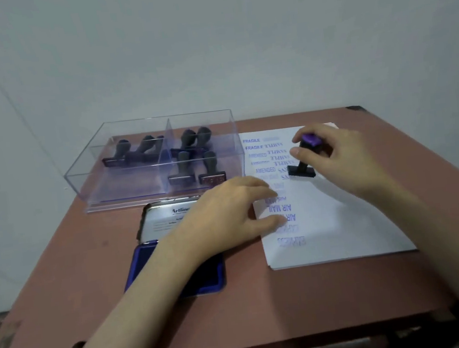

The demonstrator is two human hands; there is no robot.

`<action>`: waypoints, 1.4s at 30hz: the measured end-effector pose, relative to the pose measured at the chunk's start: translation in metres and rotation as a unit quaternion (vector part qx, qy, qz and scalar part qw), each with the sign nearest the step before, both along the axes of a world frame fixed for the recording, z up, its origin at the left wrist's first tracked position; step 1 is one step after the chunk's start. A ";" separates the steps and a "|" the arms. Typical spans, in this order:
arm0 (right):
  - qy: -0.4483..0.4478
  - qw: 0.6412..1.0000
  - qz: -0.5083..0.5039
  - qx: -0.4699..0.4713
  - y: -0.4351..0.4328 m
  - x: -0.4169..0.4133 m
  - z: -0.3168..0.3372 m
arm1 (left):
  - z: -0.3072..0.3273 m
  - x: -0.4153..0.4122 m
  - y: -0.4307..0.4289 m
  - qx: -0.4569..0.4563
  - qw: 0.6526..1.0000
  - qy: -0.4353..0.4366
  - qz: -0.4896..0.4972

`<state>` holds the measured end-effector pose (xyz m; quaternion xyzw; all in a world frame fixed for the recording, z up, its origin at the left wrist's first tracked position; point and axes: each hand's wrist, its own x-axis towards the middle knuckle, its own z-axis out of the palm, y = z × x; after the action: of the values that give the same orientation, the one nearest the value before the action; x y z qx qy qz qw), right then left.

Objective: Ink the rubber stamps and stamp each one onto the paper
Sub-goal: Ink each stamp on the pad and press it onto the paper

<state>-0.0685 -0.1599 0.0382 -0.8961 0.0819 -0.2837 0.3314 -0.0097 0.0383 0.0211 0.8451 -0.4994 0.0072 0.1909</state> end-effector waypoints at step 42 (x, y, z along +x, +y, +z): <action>0.023 0.995 0.051 -0.085 -0.002 0.007 -0.016 | -0.008 0.006 -0.001 -0.001 1.000 0.011 -0.003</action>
<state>-0.0618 -0.1624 0.0223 -0.9304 0.0200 -0.2514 0.2661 -0.0033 0.0370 0.0129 0.8437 -0.4994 -0.0020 0.1968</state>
